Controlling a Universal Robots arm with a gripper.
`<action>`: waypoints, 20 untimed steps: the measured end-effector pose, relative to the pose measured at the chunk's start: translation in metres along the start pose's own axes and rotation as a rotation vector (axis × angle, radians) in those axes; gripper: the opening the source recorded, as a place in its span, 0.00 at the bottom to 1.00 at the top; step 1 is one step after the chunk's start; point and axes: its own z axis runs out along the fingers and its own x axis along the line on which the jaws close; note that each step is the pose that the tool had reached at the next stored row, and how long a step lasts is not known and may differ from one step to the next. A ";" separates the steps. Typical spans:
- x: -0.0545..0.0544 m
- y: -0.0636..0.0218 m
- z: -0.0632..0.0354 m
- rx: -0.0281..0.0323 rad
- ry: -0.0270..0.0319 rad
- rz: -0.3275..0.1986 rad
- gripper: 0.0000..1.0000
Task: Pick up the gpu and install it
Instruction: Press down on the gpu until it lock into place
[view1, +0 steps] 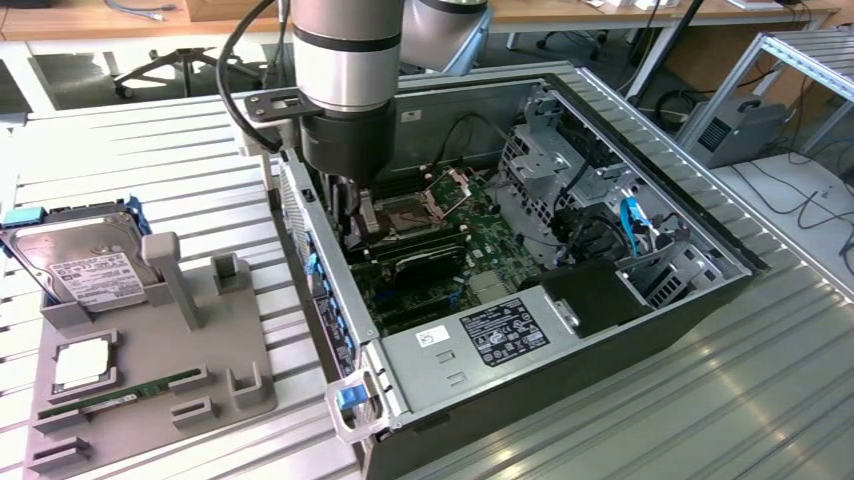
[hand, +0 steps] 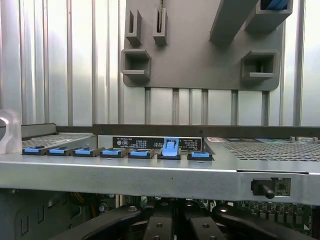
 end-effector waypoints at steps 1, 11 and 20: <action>0.000 0.0000 0.0000 0.0000 0.0000 0.000 0.11; 0.000 -0.0171 0.0001 -0.0020 0.0000 0.000 0.11; 0.000 -0.0575 0.0004 -0.0188 -0.0006 -0.003 0.11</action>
